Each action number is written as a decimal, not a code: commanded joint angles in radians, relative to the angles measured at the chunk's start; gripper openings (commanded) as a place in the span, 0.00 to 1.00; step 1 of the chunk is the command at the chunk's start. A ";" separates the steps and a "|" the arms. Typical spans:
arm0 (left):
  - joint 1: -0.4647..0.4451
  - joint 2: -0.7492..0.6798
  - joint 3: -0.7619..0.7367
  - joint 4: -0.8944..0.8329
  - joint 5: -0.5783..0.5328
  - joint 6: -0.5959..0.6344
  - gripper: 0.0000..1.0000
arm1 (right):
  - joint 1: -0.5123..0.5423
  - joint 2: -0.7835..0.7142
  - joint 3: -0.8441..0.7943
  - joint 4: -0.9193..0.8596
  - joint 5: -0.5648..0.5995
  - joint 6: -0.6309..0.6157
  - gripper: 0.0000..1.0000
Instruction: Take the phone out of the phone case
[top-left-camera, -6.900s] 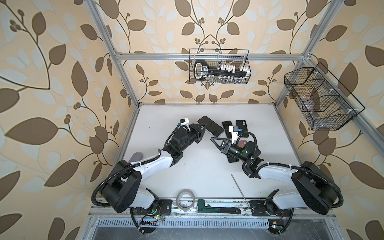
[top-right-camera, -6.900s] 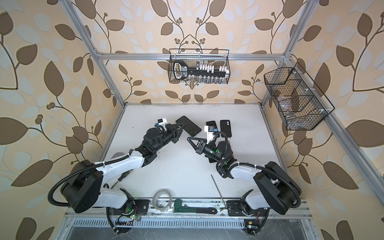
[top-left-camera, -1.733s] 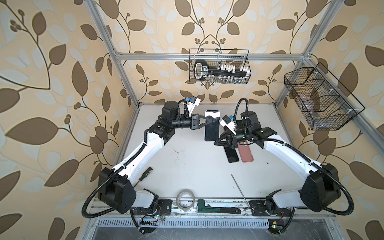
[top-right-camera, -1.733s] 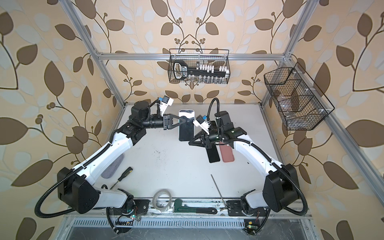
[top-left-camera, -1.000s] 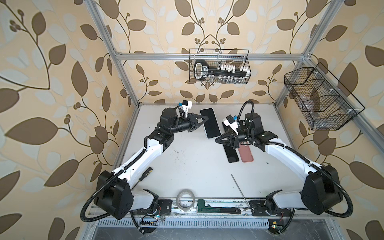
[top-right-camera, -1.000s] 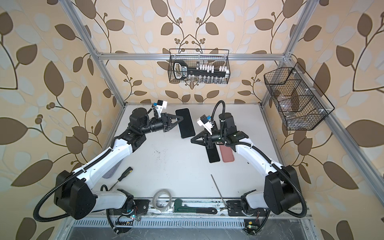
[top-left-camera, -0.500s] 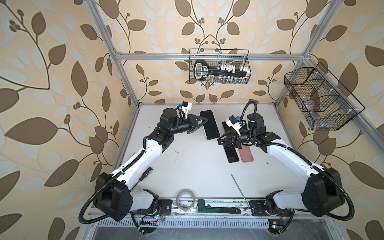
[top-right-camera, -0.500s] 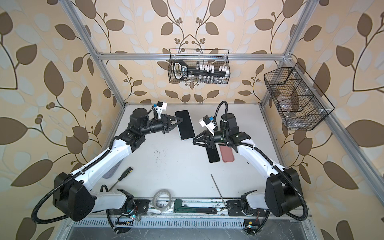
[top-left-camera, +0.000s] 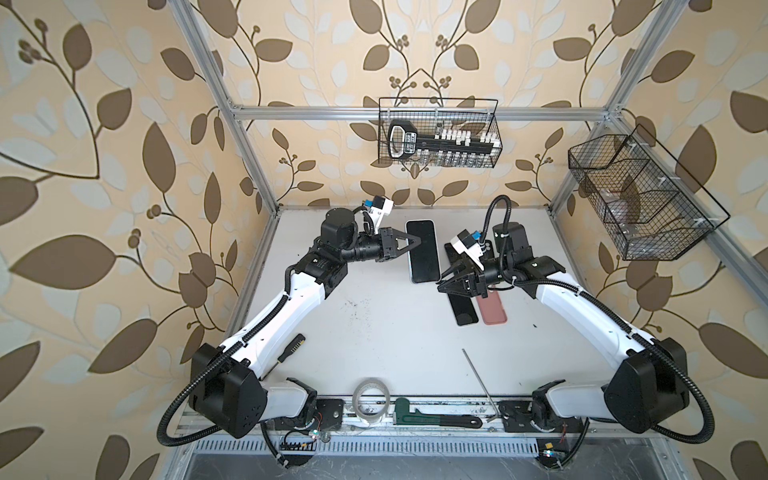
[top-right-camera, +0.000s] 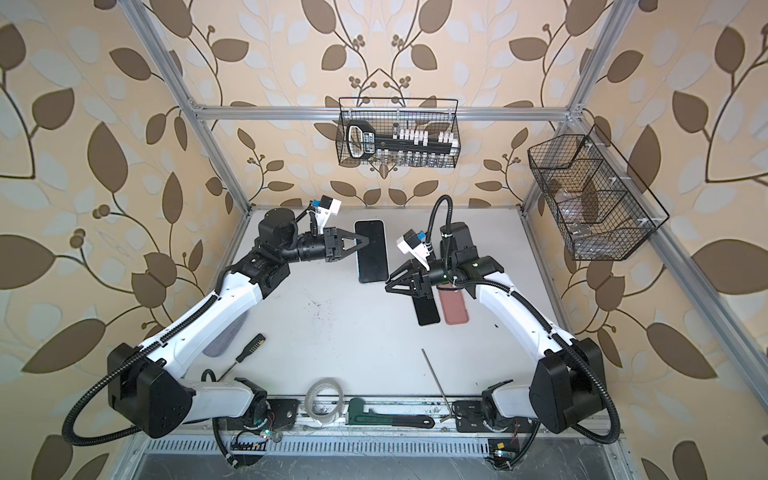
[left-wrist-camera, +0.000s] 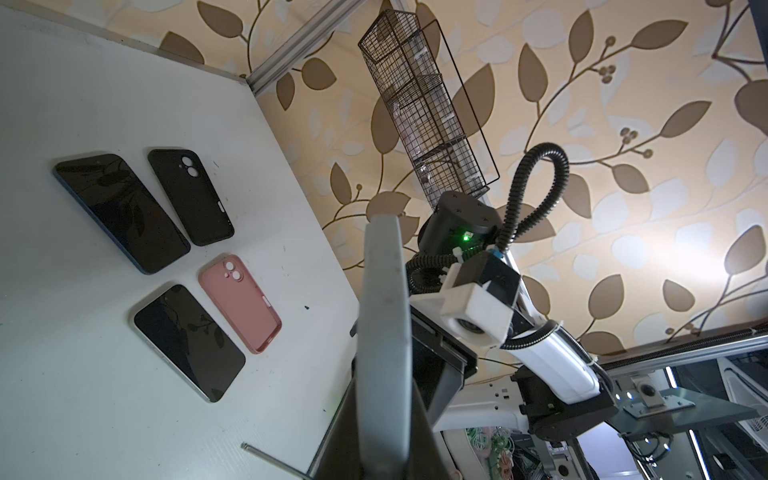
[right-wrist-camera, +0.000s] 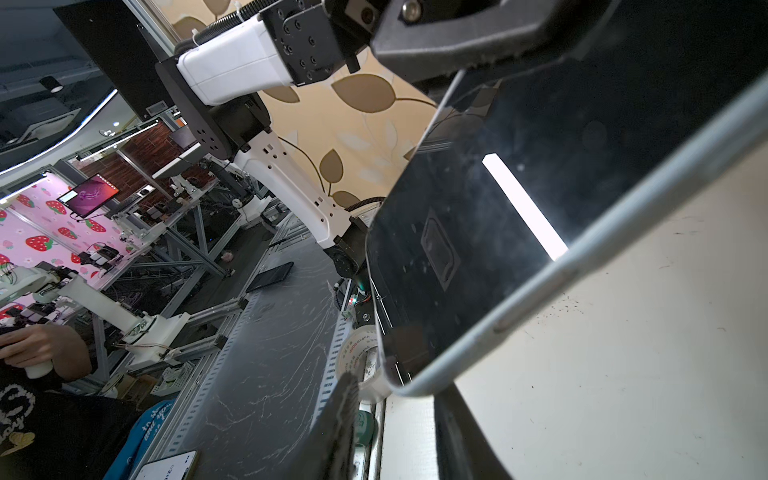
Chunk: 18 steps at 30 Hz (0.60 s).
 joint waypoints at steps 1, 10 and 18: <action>-0.011 -0.017 0.061 0.032 0.057 0.060 0.00 | 0.018 0.029 0.055 -0.104 0.000 -0.095 0.32; -0.013 -0.020 0.067 0.027 0.058 0.060 0.00 | 0.052 0.069 0.100 -0.152 0.031 -0.123 0.26; -0.014 -0.022 0.069 0.027 0.063 0.059 0.00 | 0.051 0.065 0.105 -0.149 0.026 -0.124 0.17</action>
